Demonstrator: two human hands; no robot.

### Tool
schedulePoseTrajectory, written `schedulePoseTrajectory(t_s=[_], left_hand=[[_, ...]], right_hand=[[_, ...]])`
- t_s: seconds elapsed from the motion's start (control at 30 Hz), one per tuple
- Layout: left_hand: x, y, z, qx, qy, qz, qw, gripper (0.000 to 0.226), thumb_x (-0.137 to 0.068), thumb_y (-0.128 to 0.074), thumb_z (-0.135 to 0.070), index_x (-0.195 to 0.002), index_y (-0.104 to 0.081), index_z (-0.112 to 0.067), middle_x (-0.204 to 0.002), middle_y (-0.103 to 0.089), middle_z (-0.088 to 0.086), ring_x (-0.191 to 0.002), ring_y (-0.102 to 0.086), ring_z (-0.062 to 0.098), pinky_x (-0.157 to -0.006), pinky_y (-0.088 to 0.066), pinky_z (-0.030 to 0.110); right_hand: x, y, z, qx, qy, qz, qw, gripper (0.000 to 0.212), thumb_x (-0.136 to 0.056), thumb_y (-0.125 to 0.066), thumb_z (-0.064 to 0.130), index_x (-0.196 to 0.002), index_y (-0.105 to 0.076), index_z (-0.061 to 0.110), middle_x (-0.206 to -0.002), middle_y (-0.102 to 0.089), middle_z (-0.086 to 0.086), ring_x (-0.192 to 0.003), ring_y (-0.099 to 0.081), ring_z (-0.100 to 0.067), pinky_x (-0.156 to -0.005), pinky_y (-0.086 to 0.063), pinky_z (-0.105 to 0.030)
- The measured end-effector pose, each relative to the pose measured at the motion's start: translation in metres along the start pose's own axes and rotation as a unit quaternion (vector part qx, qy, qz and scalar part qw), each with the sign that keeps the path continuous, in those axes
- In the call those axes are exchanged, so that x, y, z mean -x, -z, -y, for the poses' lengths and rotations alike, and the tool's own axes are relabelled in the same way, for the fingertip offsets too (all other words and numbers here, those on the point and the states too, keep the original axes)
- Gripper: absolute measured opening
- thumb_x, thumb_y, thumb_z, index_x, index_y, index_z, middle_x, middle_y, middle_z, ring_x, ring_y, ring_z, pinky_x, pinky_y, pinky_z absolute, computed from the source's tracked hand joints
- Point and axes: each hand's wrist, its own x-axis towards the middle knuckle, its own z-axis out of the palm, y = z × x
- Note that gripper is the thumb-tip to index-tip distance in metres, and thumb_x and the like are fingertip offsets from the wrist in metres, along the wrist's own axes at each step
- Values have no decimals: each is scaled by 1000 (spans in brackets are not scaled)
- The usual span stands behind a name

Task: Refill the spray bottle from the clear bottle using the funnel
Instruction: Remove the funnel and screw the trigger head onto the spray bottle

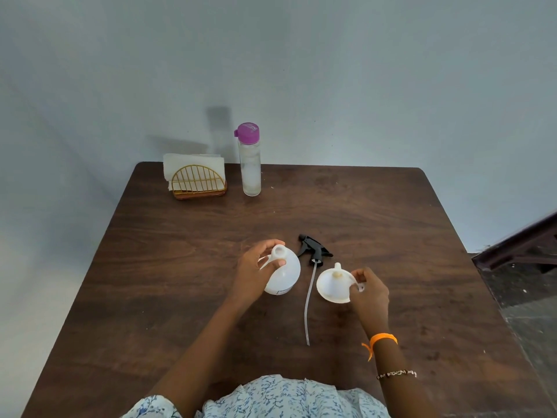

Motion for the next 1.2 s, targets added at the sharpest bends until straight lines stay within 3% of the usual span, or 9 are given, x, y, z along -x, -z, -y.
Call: schedulePoseTrajectory(t_s=[0.3,0.47,0.6,0.67,0.83,1.0,1.1,1.2], left_hand=[[0,-1,2,-2,1,2,1000,34,-83,-67,-25,-116,-59,-23,-126,-59,-2,-114,-53,18,-96,-49,39],[-1,-1,2,-10,4,0,1000,34,-83,-67,-25,-116,-59,-23,-126,-58,-3,-113,-53,17,-95,-50,35],[0,-1,2,0,4,2,1000,34,-83,-66,-23,-116,-59,-21,-125,-59,-2,-113,-53,17,-94,-49,32],[0,-1,2,0,7,1,1000,34,-83,-66,-22,-116,-59,-21,-126,-58,-2,-113,-53,16,-93,-48,30],[0,-1,0,6,5,4,1000,34,-83,-66,-22,-116,-58,-20,-125,-58,-2,-112,-53,17,-89,-47,27],[1,0,0,2,-4,5,1000,33,-83,-66,-22,-116,-58,-21,-124,-58,-3,-111,-53,15,-87,-47,24],[2,1,0,7,-6,8,1000,33,-82,-67,-27,-114,-58,-26,-123,-58,-5,-110,-53,15,-86,-46,22],[3,2,-1,1,-12,6,1000,33,-82,-67,-26,-113,-58,-26,-120,-58,-8,-109,-54,15,-85,-46,20]], right_hand=[[-2,-2,-6,-8,3,31,999,20,-73,-60,-3,-85,-60,12,-87,-63,-4,-86,-57,-22,-73,-40,-27],[-5,1,3,-11,23,35,999,31,-75,-74,26,-99,-59,15,-100,-60,3,-93,-55,-14,-79,-44,-29],[-15,1,13,28,34,23,999,35,-78,-64,49,-98,-60,19,-103,-62,3,-101,-53,-18,-86,-47,-43],[-24,0,21,28,35,25,999,33,-81,-60,47,-95,-61,17,-101,-64,0,-100,-55,-21,-85,-47,-44],[-46,-11,53,74,53,75,993,9,-83,-58,17,-88,-62,12,-90,-66,-5,-86,-61,-22,-71,-44,-28],[-66,-40,72,211,-6,167,963,19,-81,-61,25,-84,-60,6,-101,-64,-18,-93,-60,-36,-72,-45,-33],[-67,-51,76,272,-13,184,944,37,-80,-67,32,-100,-58,2,-112,-59,-19,-102,-58,-37,-77,-48,-37],[-66,-55,79,312,0,173,934,42,-80,-68,33,-107,-56,4,-116,-57,-16,-106,-57,-35,-80,-49,-40]])
